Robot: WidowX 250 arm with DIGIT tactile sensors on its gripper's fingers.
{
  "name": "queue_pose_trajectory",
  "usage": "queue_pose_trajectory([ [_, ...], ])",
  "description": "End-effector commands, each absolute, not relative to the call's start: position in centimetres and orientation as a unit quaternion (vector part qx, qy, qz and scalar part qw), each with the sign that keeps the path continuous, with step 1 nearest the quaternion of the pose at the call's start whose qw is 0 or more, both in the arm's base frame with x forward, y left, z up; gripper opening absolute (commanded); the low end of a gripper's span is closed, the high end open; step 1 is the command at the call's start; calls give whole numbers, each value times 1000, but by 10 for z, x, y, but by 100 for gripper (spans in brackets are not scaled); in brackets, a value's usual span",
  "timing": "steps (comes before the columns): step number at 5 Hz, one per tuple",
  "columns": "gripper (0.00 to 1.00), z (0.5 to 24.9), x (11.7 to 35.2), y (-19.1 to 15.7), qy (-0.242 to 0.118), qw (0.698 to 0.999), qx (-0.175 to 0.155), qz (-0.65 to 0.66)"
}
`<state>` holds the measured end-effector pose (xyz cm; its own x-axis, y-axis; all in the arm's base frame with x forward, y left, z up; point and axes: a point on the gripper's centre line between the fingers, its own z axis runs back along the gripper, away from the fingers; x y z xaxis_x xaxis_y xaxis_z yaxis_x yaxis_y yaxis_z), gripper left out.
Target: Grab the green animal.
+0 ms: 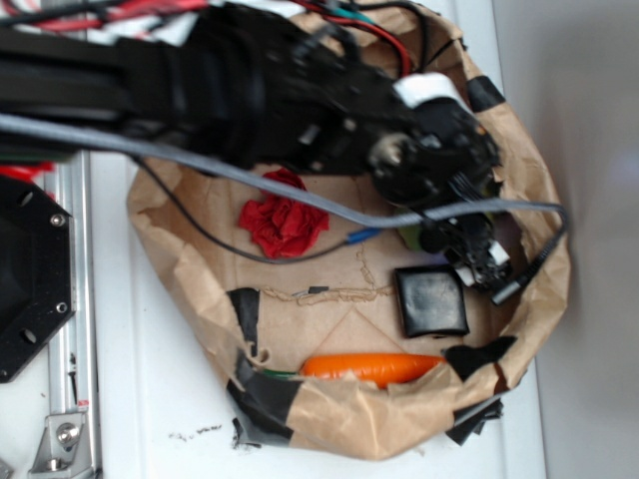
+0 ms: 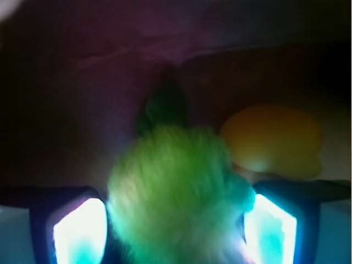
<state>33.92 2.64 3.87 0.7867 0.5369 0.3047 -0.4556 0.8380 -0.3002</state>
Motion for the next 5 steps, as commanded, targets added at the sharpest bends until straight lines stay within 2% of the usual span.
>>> queue_pose_trajectory([
  [1, 0, 45, 346, 24, -146, 965, -81, 203],
  [2, 0, 86, 316, 22, -108, 986, -79, 96],
  [3, 0, 132, 282, 19, -156, 980, -117, 45],
  [4, 0, 157, 261, 34, -99, 995, -29, -2],
  [5, 0, 163, 259, 28, -94, 995, -17, -20],
])
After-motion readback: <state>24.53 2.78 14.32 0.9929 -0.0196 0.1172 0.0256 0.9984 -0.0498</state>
